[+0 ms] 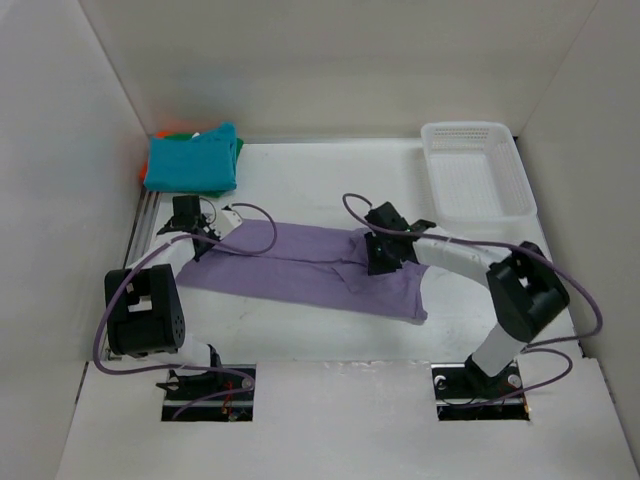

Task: Fold and stack the t-shirts
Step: Fold the other side of the tshirt into a rectangle

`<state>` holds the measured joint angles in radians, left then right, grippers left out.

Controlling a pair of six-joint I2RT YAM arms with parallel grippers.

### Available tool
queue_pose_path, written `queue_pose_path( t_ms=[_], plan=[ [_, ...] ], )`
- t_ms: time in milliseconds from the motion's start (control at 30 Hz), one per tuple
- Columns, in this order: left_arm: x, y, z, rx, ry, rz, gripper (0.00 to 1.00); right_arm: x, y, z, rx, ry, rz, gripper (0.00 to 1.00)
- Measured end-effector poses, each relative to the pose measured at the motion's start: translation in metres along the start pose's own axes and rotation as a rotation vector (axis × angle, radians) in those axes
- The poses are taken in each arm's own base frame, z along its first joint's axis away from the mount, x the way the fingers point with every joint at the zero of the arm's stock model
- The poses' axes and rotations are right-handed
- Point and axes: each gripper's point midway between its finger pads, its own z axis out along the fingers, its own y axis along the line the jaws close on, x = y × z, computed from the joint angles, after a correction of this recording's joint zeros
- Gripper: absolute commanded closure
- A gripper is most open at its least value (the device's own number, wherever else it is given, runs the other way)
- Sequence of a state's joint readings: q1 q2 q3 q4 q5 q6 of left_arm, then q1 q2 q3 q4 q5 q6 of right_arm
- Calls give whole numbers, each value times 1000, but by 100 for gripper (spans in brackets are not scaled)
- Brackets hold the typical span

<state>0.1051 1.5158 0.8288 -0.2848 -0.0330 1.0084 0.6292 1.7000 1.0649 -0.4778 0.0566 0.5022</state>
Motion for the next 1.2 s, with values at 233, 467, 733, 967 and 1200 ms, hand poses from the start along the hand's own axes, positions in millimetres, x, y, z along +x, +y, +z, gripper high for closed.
queue_pose_path(
  t_ms=[233,467,733,967,1200],
  plan=[
    [4,0,1,2,6,-14,94,-51,4,-85,-136,-223,36,66],
    [4,-4,3,15,10,-15,94,-146,-28,-67,-53,-308,113,48],
    [-1,-7,6,24,8,-24,94,-111,-49,25,28,-54,61,50],
    [0,-9,7,28,14,-35,94,-109,-38,36,-8,-30,31,75],
    [-1,-6,7,26,17,-39,94,-107,-36,37,-17,-24,42,98]
  ],
)
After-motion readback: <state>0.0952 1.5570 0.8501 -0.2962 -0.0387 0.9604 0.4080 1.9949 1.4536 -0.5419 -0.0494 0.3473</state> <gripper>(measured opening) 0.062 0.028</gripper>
